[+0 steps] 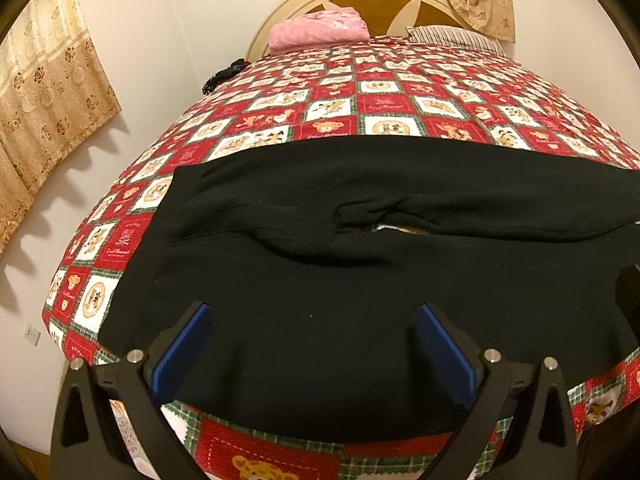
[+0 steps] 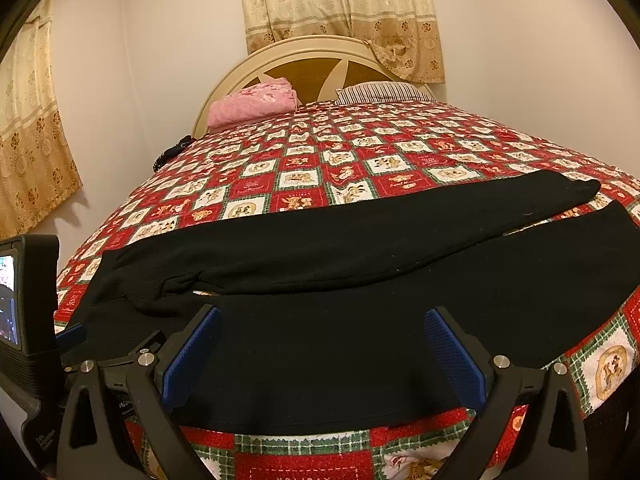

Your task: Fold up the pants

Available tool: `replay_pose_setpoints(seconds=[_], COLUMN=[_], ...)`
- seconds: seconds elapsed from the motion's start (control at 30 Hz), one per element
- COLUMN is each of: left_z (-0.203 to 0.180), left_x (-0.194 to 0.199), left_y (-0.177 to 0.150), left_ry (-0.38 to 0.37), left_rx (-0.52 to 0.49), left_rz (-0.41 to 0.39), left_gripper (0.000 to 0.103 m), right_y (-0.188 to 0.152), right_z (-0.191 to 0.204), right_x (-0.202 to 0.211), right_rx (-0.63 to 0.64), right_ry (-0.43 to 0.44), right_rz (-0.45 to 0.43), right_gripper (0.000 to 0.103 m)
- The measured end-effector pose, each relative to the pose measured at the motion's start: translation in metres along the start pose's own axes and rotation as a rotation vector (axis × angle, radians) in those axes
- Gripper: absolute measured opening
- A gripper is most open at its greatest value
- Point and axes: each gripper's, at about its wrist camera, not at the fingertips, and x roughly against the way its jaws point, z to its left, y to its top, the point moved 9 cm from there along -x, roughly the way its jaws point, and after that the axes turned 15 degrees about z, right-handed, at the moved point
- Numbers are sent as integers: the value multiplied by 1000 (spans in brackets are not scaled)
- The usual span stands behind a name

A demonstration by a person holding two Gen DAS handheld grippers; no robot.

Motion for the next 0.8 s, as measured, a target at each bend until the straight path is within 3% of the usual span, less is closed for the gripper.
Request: replay_pose_setpoints(seconds=[0.8], left_z=[-2], left_x=[1], left_y=[0], left_ry=[3], left_rx=[1], left_rz=[5], left_gripper=[103], right_y=[0], right_z=[-1], right_x=[-1], right_rx=[-2], right_ry=[-1], right_rz=[7], right_gripper=[102])
